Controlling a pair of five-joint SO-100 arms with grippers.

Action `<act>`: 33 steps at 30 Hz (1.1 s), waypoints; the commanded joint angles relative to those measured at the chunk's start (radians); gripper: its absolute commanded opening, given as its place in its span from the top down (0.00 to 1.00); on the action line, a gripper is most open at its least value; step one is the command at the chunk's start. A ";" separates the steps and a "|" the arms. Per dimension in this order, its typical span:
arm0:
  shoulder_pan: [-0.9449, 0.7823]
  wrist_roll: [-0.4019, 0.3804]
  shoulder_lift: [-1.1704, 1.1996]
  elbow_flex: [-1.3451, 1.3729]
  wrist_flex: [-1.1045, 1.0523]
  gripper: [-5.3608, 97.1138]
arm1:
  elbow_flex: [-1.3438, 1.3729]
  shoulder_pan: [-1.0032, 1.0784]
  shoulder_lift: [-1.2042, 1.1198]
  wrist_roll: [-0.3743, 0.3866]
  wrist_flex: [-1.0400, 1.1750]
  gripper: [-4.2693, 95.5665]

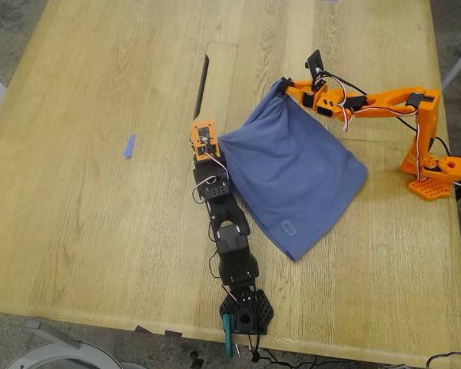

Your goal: Fold a T-shirt

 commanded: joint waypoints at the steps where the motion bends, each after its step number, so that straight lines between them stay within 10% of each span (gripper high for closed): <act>1: -0.031 0.002 0.137 -0.115 0.072 0.95 | -0.018 0.028 0.043 0.015 -0.041 0.96; 33: 0.213 0.000 0.666 -0.273 1.089 0.95 | -0.238 0.005 0.531 0.025 1.218 0.96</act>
